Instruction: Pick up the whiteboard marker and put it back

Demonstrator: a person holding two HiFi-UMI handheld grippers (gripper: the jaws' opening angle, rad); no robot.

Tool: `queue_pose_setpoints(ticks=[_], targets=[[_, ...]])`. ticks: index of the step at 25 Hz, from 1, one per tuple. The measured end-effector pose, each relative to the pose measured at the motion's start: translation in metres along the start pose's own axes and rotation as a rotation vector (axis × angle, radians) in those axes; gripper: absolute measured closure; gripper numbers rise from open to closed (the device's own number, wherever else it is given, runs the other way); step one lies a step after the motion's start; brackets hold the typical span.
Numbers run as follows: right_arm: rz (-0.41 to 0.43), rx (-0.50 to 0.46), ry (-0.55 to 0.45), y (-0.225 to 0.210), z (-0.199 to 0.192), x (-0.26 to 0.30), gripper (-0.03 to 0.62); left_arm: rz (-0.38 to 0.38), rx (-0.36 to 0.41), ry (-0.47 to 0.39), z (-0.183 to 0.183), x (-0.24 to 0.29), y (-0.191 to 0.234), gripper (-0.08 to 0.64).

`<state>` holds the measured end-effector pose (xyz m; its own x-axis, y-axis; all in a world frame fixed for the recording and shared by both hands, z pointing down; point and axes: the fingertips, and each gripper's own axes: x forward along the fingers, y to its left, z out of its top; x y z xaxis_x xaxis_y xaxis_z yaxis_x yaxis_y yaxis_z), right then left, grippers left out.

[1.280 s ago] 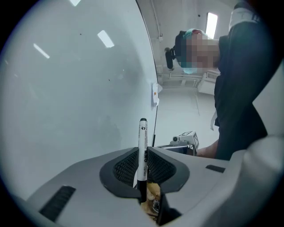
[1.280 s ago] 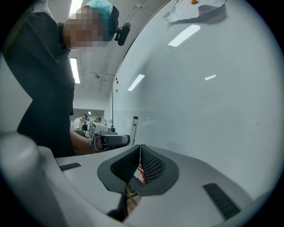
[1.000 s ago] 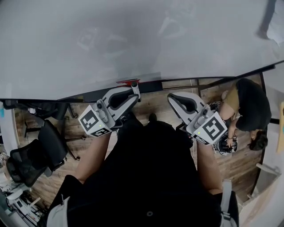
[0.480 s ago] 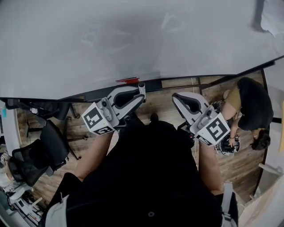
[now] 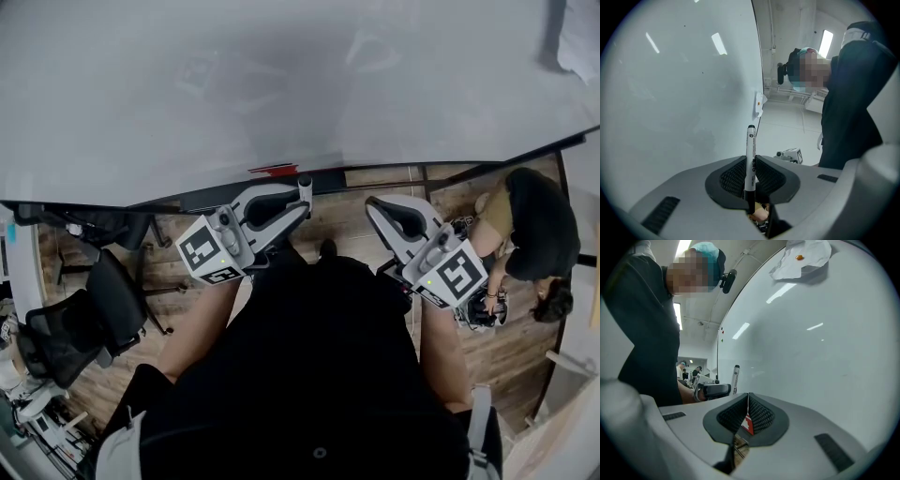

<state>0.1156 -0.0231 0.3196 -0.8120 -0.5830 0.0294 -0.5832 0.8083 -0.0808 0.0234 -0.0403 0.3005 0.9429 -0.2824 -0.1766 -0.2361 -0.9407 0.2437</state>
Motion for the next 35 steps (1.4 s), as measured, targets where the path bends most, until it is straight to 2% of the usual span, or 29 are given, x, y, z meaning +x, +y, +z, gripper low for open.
queue_pose_setpoints(ticks=[20, 26, 35], targets=[[0.008, 0.025, 0.008, 0.005, -0.011, 0.002, 0.572, 0.012, -0.011, -0.001, -0.002, -0.004, 0.001, 0.486], [0.032, 0.033, 0.011, 0.008, -0.016, 0.012, 0.572, 0.051, 0.052, 0.020, 0.002, -0.012, 0.010, 0.486], [0.032, 0.058, 0.015, 0.009, -0.022, 0.019, 0.572, 0.103, 0.219, 0.129, 0.008, -0.029, 0.024, 0.486]])
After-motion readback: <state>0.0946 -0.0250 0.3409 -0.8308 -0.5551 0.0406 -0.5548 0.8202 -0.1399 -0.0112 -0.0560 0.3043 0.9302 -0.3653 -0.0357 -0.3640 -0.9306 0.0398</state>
